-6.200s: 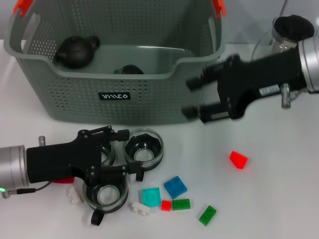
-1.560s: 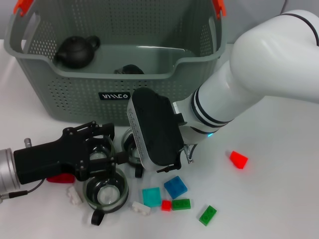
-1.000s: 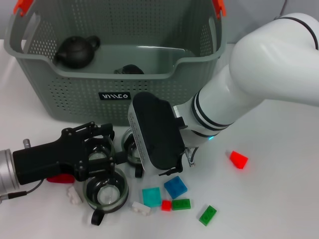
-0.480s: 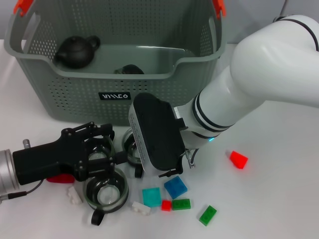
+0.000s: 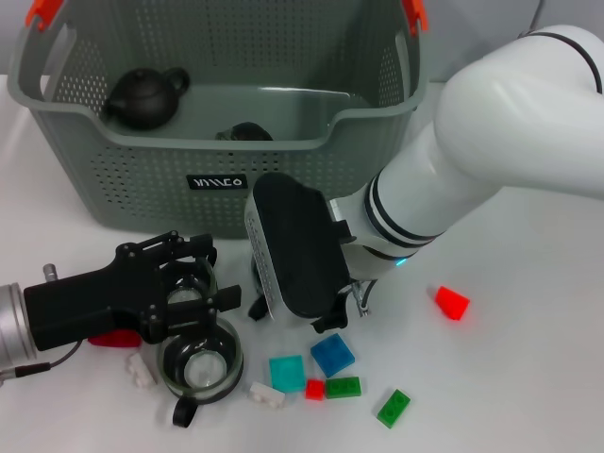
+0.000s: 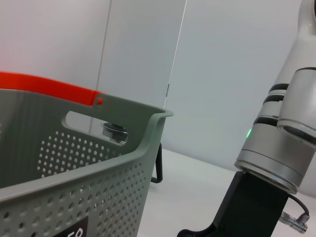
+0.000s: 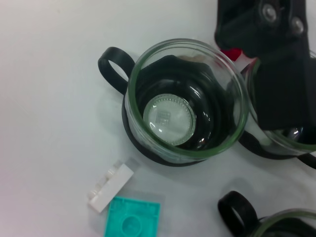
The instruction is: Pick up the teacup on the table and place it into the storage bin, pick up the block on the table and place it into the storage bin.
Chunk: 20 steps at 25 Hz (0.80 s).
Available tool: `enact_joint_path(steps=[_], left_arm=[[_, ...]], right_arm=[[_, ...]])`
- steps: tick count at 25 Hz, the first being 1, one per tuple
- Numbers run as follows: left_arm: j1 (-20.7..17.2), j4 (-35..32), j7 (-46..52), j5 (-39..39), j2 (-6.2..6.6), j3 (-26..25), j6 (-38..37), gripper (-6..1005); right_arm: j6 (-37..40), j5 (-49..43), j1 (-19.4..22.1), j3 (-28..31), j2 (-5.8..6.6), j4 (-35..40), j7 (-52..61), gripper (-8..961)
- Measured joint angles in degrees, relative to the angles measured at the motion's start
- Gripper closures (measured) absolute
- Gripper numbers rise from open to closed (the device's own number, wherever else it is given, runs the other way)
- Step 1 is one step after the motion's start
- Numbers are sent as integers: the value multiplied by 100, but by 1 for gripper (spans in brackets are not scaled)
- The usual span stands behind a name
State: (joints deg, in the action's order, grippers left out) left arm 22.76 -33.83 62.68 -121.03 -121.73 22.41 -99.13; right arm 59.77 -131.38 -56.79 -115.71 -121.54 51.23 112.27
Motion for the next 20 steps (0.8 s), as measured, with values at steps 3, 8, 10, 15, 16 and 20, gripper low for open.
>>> enact_joint_path(steps=[3, 8, 10, 15, 16, 20], left_arm=[[0, 0, -1, 0, 0, 0, 0, 169], [2, 0, -2, 0, 0, 0, 0, 169], [6, 0, -2, 0, 0, 0, 0, 169], [11, 0, -5, 0, 2, 0, -1, 170], [9, 0, -5, 0, 3, 1, -2, 170], [-9, -17, -4, 0, 9, -21, -36, 170]], right_arm=[[7, 0, -22, 4, 7, 0, 44, 842], [73, 13, -59, 21, 8, -35, 81, 888], [112, 20, -71, 25, 8, -39, 110, 888], [277, 84, -72, 57, 34, 44, 232, 889], [320, 86, -65, 69, 40, 85, 275, 889], [551, 72, 25, 105, 62, 373, 520, 888]])
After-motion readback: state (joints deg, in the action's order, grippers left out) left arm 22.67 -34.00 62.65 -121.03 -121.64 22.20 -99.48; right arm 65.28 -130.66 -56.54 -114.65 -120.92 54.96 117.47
